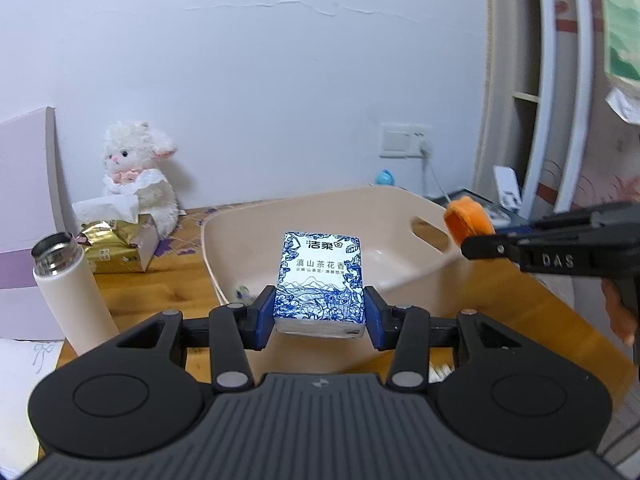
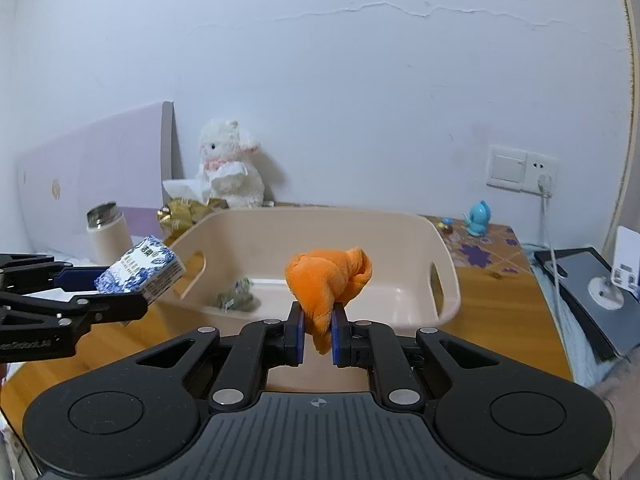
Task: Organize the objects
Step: 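Carry both items into the beige bin and open both tools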
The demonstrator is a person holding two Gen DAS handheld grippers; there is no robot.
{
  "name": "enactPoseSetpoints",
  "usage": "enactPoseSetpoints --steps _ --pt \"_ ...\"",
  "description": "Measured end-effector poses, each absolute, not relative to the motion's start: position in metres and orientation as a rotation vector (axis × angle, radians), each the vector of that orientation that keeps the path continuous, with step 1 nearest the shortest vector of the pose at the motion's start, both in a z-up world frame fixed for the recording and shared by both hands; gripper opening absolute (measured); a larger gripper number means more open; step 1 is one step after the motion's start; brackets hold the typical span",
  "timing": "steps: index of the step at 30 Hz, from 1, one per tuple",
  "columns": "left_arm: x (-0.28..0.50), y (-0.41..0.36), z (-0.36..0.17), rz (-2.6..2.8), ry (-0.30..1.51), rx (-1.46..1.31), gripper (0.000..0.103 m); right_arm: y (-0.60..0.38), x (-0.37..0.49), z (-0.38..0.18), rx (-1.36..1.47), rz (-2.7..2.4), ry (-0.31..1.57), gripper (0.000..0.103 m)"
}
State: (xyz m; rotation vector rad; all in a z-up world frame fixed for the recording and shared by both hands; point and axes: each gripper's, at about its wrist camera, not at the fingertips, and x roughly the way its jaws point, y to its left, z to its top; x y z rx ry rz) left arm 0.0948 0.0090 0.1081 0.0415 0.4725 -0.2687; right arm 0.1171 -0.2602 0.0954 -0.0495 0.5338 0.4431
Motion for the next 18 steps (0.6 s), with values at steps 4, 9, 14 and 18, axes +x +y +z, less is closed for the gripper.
enactPoseSetpoints --steps 4,9,14,18 --pt "0.130 0.011 0.109 -0.221 0.502 0.020 0.047 -0.245 0.142 0.096 -0.045 0.444 0.536 0.013" --pt "0.167 0.006 0.092 -0.166 0.565 0.040 0.047 -0.226 0.169 0.081 -0.046 0.431 0.584 0.013" --pt "0.185 -0.001 0.069 -0.125 0.600 0.083 0.047 -0.217 0.185 0.061 -0.058 0.413 0.642 0.013" --pt "0.188 -0.008 0.068 -0.111 0.603 0.116 0.048 -0.218 0.187 0.053 -0.055 0.400 0.656 0.020"
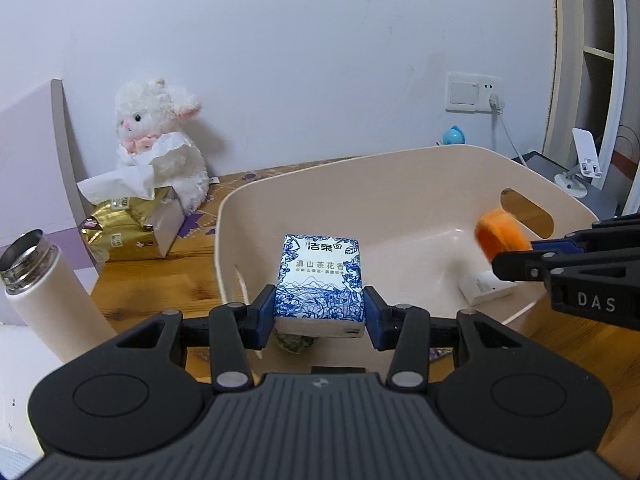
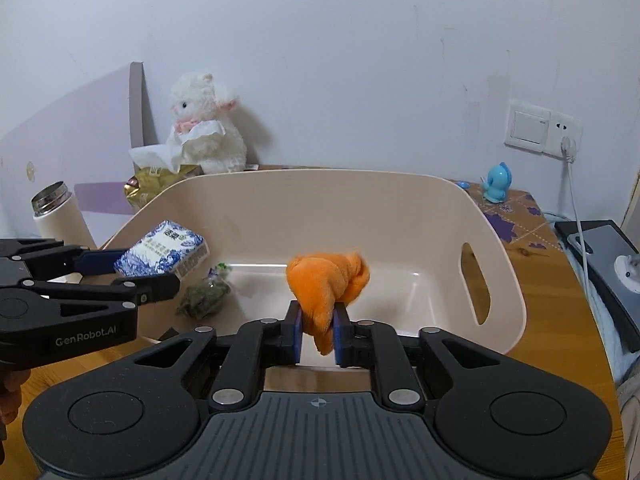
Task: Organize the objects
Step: 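Carry both items into the beige bin and open both tools, then grasp the metal hair clip with the left tool while the right tool grasps the floral scrunchie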
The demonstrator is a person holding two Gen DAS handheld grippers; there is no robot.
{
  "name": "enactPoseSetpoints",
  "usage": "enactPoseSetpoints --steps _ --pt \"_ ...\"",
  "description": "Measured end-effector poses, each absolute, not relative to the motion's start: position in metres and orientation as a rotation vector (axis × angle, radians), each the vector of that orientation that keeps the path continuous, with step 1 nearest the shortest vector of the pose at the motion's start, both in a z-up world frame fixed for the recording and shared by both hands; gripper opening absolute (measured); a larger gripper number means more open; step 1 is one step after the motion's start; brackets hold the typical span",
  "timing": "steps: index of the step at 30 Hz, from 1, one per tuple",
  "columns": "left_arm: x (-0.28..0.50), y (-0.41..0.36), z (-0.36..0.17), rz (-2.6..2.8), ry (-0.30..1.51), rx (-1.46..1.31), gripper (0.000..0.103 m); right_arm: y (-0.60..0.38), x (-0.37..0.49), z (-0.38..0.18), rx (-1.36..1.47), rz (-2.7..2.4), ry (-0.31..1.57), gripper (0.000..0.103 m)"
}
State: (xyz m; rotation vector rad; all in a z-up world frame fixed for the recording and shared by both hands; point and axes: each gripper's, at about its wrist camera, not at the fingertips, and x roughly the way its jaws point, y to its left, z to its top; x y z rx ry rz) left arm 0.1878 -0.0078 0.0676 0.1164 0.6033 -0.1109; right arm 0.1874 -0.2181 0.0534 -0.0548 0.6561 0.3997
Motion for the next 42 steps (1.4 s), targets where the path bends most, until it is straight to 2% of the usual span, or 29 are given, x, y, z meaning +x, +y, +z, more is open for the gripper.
enactPoseSetpoints --steps 2,3,5,6,7,9,11,15,17,27,42 --pt "0.187 -0.008 0.068 -0.123 0.614 0.108 0.048 -0.220 0.185 0.055 -0.055 0.396 0.648 0.037" --pt "0.186 -0.009 0.069 -0.124 0.611 0.108 0.048 -0.222 0.183 0.057 -0.054 0.398 0.642 0.041" --pt "0.181 -0.010 0.072 -0.111 0.594 0.117 0.049 -0.224 0.177 0.061 -0.048 0.389 0.623 0.057" --pt "0.178 -0.010 0.074 -0.105 0.587 0.118 0.058 -0.225 0.173 0.064 -0.044 0.386 0.614 0.060" --pt "0.175 -0.010 0.077 -0.100 0.579 0.115 0.074 -0.226 0.170 0.066 -0.041 0.386 0.606 0.062" --pt "0.166 -0.007 0.086 -0.090 0.551 0.096 0.086 -0.229 0.163 0.070 -0.033 0.385 0.602 0.069" --pt "0.154 -0.006 0.094 -0.079 0.529 0.082 0.089 -0.233 0.154 0.074 -0.011 0.381 0.598 0.077" --pt "0.133 -0.003 0.105 -0.064 0.516 0.098 0.092 -0.244 0.137 0.080 0.016 0.377 0.596 0.082" --pt "0.121 -0.003 0.106 -0.051 0.511 0.128 0.096 -0.251 0.130 0.079 0.020 0.369 0.595 0.090" --pt "0.091 -0.001 0.075 -0.030 0.576 0.134 0.098 -0.268 0.109 0.045 -0.015 0.345 0.685 0.096" --pt "0.125 -0.013 0.001 -0.058 0.748 0.052 0.098 -0.245 0.113 -0.020 -0.050 0.395 0.838 0.098"
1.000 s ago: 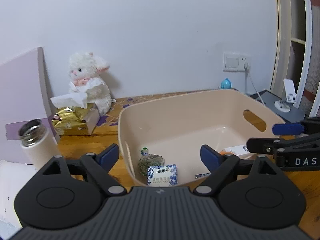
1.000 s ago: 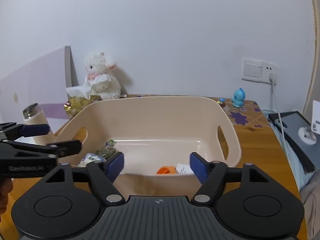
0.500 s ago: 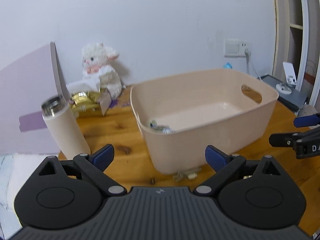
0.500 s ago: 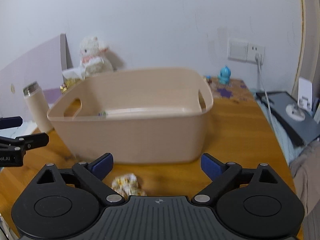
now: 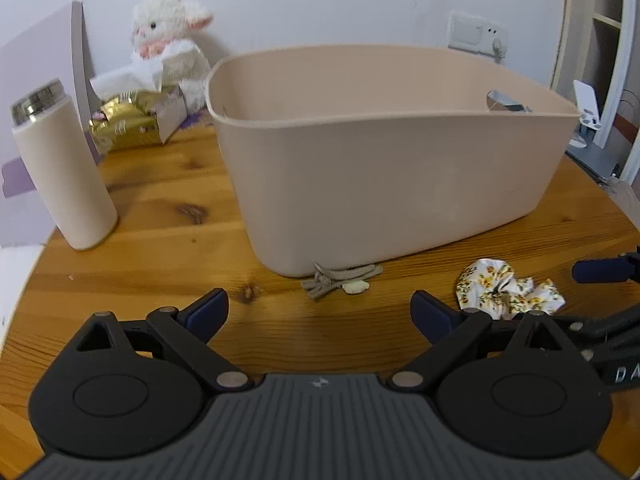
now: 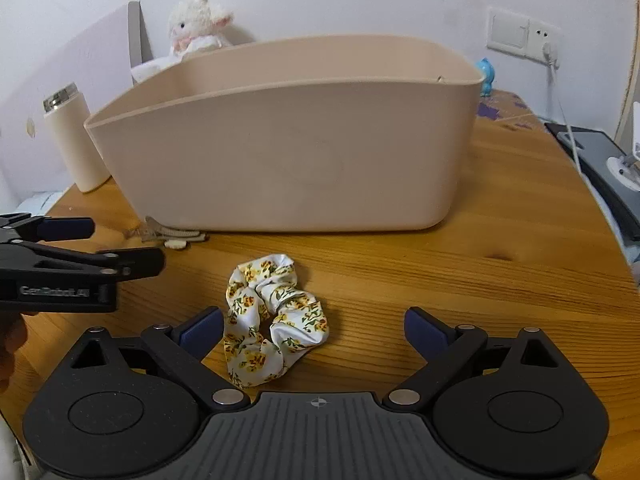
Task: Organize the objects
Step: 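Grasp the metal hair clip with the left tool while the right tool grasps the floral scrunchie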
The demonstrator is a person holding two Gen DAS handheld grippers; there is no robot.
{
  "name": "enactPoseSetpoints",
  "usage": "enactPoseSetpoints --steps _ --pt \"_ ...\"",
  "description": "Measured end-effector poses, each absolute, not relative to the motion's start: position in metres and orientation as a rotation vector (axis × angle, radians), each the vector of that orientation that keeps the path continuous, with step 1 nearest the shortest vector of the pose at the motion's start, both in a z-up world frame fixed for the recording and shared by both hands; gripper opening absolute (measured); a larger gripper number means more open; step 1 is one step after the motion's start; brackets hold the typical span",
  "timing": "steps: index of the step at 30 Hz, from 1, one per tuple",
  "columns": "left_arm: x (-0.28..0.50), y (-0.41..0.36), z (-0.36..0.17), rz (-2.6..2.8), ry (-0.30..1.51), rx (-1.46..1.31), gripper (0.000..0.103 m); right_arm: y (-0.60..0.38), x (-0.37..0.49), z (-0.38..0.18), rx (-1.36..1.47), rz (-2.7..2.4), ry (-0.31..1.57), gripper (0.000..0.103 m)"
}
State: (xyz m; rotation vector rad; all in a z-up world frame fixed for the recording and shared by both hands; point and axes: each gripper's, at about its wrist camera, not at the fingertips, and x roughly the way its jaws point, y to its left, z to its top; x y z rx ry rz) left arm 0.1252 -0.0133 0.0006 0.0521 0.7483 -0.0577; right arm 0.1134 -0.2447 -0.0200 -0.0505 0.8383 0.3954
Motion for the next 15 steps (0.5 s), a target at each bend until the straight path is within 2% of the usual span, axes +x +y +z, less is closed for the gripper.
enactPoseSetpoints --steps 8,11,13,15 --pt "0.145 -0.015 -0.019 -0.013 0.754 -0.024 0.095 -0.231 0.128 -0.032 -0.089 0.400 0.823 0.098" --pt "0.148 -0.017 -0.020 -0.025 0.731 0.002 0.087 -0.227 0.129 -0.034 -0.117 0.398 0.805 0.094" --pt "0.148 -0.018 -0.020 -0.046 0.720 0.015 0.076 -0.225 0.127 -0.035 -0.141 0.381 0.792 0.088" --pt "0.149 -0.017 -0.018 -0.053 0.712 0.014 0.070 -0.222 0.124 -0.036 -0.166 0.383 0.778 0.083"
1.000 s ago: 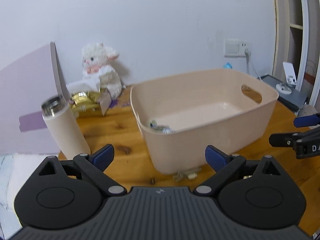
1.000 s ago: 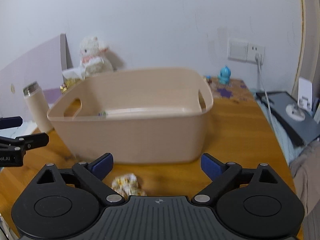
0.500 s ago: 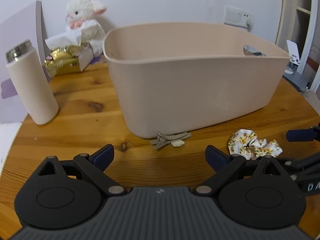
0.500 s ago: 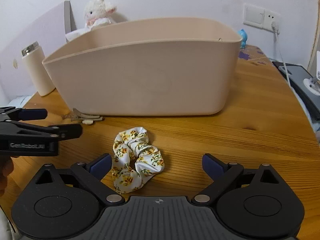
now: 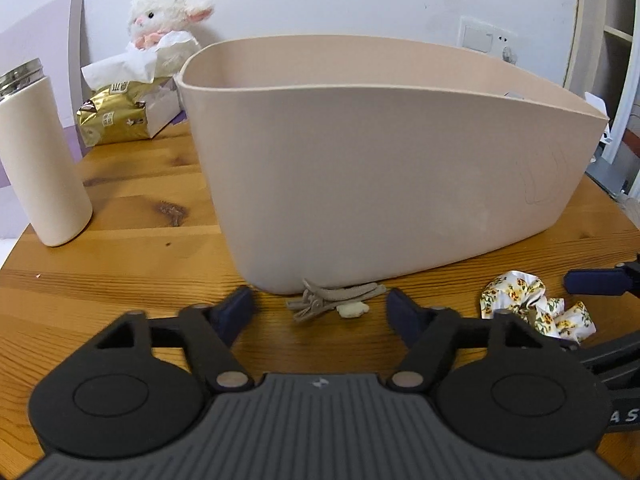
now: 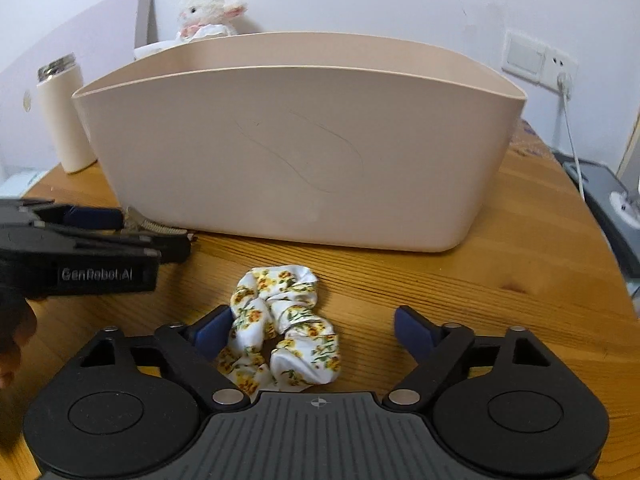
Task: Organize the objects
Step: 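Grasp the metal hair clip with the left tool while the right tool grasps the floral scrunchie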
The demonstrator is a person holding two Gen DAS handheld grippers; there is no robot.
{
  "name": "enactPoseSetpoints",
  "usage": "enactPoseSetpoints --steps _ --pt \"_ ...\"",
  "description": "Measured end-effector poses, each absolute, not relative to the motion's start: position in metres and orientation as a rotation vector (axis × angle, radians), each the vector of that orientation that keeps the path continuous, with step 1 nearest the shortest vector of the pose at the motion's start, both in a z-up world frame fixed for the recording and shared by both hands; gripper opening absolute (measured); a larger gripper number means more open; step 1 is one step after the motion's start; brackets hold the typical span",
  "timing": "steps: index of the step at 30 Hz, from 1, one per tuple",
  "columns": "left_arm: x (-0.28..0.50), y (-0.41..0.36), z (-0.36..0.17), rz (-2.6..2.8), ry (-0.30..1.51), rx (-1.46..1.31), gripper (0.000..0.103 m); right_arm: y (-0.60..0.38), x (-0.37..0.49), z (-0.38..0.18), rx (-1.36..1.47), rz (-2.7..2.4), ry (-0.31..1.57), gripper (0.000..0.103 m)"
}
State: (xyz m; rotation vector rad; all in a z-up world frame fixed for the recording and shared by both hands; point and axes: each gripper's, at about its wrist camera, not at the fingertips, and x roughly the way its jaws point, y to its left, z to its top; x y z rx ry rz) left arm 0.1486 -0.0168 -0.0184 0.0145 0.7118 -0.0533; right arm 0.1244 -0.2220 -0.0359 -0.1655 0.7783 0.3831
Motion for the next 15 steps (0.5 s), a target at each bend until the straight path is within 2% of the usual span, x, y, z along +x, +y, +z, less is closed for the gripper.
enactPoseSetpoints --steps 2,4,6,11,15 --pt "0.148 -0.014 -0.018 -0.047 0.709 0.007 0.064 -0.221 0.123 -0.035 -0.167 0.391 0.772 0.074" --pt "0.147 -0.011 -0.017 -0.046 0.709 0.003 0.053 -0.220 0.122 -0.034 -0.170 0.397 0.771 0.064" --pt "0.146 -0.007 -0.015 -0.053 0.712 0.001 0.046 -0.219 0.122 -0.032 -0.173 0.399 0.770 0.058" --pt "0.141 -0.006 -0.014 -0.101 0.727 0.007 0.045 -0.214 0.116 -0.030 -0.195 0.395 0.752 0.036" --pt "0.134 -0.007 -0.014 -0.123 0.733 -0.005 0.044 -0.214 0.111 -0.029 -0.205 0.404 0.758 0.027"
